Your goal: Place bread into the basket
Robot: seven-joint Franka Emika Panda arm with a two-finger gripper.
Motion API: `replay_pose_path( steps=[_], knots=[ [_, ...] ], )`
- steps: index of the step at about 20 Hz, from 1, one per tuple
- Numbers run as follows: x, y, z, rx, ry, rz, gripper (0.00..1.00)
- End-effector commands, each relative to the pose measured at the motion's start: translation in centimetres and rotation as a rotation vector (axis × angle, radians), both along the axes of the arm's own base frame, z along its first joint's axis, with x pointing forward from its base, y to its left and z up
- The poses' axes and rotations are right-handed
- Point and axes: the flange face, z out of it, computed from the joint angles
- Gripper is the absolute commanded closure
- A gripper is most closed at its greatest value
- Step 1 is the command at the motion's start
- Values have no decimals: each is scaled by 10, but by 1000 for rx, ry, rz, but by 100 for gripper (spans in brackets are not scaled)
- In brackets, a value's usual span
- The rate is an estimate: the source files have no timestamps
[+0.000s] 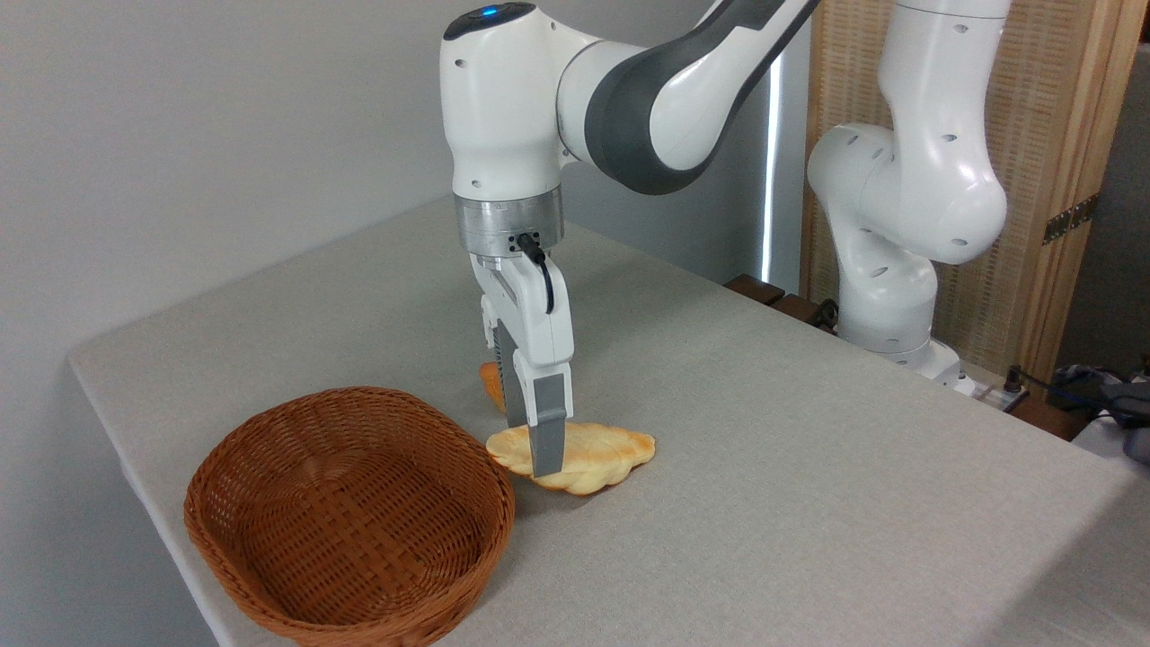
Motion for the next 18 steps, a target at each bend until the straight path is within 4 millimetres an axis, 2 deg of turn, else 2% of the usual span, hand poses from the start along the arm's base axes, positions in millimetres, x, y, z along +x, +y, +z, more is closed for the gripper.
replay_pose_path(
  steps=[1,2,3,18],
  knots=[
    [0,0,0,28,-20,-34,48],
    [0,0,0,28,-19,-34,54],
    [0,1,0,28,-19,-32,54],
    [0,0,0,29,-17,-35,54]
  ],
)
